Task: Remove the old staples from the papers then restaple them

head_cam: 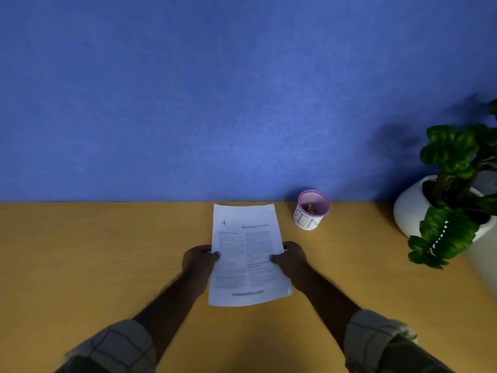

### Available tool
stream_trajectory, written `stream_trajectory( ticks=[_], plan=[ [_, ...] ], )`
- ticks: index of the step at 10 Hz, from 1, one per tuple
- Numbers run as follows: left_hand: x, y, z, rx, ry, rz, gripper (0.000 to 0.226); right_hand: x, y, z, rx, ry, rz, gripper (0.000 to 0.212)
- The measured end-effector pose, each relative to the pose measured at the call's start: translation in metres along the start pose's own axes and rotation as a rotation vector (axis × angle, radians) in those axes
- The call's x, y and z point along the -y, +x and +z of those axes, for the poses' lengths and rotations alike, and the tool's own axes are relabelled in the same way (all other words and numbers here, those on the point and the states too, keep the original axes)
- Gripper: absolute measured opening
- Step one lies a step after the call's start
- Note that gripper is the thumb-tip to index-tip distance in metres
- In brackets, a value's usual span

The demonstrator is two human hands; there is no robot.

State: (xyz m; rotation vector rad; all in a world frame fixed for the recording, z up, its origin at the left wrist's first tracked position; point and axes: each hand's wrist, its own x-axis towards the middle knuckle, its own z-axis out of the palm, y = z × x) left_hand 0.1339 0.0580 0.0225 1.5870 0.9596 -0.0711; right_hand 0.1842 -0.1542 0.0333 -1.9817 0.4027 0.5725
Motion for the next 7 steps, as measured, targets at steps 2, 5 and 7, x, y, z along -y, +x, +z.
stream_trajectory(
  ticks=[2, 5, 7],
  plan=[
    [0.0, 0.028, 0.007, -0.013, 0.062, 0.004, 0.026, 0.001, 0.024, 0.008, -0.048, -0.064, -0.009, 0.035],
    [0.008, 0.03, 0.008, -0.033, 0.479, 0.229, 0.027, -0.009, 0.026, 0.011, -0.146, -0.423, -0.084, 0.052],
    [0.007, 0.017, -0.009, -0.058, 1.179, 0.837, 0.068, 0.002, 0.007, 0.007, -0.317, -0.698, -0.469, 0.06]
  ],
)
